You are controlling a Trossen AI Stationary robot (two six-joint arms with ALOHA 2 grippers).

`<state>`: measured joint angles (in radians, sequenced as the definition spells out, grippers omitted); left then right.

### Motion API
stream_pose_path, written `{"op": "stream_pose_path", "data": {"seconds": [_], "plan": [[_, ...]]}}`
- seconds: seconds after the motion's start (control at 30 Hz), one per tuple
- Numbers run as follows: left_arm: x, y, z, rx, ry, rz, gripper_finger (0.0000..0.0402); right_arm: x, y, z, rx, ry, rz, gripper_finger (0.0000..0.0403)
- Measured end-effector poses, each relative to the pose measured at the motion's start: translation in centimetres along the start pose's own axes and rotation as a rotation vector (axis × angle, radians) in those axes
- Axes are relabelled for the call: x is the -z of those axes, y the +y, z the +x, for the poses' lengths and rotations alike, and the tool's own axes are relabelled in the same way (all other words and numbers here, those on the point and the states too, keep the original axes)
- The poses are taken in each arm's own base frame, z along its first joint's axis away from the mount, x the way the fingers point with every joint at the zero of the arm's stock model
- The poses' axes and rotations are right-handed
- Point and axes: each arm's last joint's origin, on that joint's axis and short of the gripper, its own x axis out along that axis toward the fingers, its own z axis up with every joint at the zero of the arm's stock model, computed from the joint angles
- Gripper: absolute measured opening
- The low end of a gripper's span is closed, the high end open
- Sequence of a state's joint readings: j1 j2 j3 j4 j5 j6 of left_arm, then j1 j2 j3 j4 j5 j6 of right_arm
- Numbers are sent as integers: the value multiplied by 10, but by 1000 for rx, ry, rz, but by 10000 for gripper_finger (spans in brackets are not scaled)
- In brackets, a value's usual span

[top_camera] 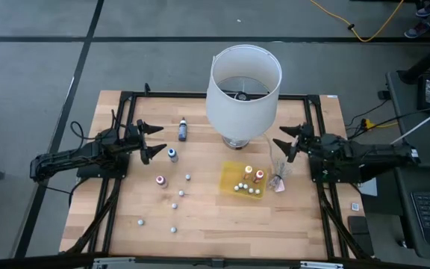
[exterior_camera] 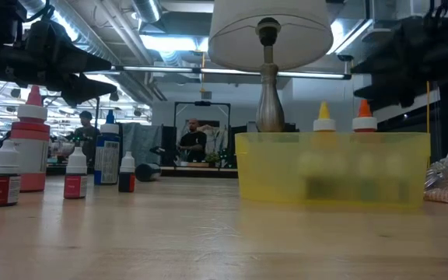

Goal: Pick & Place food coloring
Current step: Put the red food coloring bottle into the yellow bin

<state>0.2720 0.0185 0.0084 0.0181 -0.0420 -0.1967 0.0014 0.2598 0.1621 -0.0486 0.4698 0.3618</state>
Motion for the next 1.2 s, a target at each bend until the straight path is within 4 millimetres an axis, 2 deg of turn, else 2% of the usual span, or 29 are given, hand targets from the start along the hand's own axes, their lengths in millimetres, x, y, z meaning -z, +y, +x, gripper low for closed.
{"op": "stream_pose_path", "data": {"seconds": [0.33,0.63,0.8,1.2], "plan": [[0,0,0,-1,0,0,389,28,-27,8,169,-27,8,356],[0,0,0,0,0,0,389,26,-37,10,229,-92,6,355],[0,0,0,-1,0,0,389,24,-41,10,272,-98,-52,355],[0,0,0,-1,0,0,389,24,-43,11,287,-102,-53,355]]}}
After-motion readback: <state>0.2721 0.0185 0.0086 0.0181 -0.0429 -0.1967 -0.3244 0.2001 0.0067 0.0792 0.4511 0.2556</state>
